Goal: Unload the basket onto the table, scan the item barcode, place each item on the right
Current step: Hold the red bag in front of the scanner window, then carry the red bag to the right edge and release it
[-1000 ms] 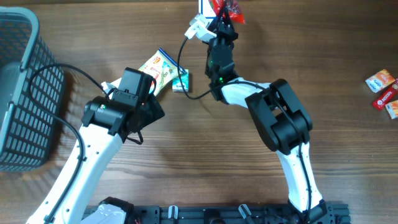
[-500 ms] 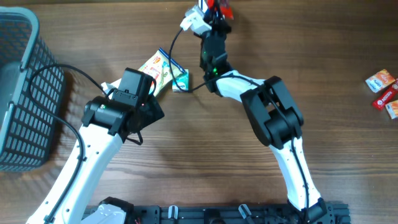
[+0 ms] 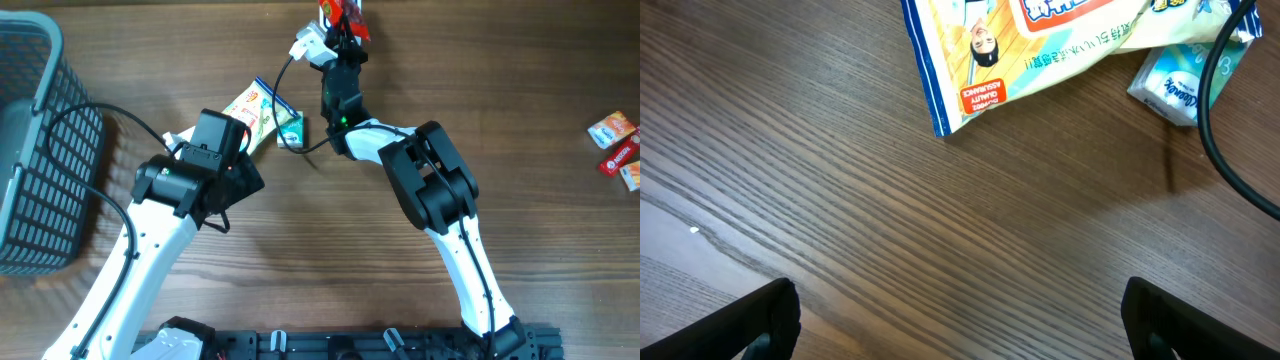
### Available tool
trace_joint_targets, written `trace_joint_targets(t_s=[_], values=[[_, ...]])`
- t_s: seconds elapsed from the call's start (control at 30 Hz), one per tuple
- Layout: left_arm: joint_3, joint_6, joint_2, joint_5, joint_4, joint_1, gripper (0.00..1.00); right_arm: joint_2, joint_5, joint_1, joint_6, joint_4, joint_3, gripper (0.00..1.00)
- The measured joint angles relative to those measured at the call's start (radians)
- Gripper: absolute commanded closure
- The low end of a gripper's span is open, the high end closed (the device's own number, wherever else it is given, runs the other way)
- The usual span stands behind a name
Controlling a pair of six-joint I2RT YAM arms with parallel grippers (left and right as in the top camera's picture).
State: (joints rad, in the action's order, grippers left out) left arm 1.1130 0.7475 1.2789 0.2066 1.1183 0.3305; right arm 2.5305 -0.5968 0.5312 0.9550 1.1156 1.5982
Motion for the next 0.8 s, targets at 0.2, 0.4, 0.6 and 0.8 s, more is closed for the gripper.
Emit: trace_joint_targets(t_s=[0.2, 0.4, 0.6, 0.8], values=[[0.000, 0.000, 0.000, 0.000, 0.000, 0.000, 0.00, 0.003, -0.033, -0.004, 0.124, 0.209, 0.058, 0.95], [0.000, 0.000, 0.000, 0.000, 0.000, 0.000, 0.00, -0.002, -0.069, -0.051, 0.224, 0.208, 0.090, 0.96], [0.000, 0.000, 0.000, 0.000, 0.000, 0.000, 0.00, -0.082, -0.212, -0.201, 0.243, -0.061, 0.090, 0.96], [0.000, 0.000, 0.000, 0.000, -0.001, 0.000, 0.00, -0.148, -0.425, -0.425, 0.238, -0.093, 0.091, 0.96]])
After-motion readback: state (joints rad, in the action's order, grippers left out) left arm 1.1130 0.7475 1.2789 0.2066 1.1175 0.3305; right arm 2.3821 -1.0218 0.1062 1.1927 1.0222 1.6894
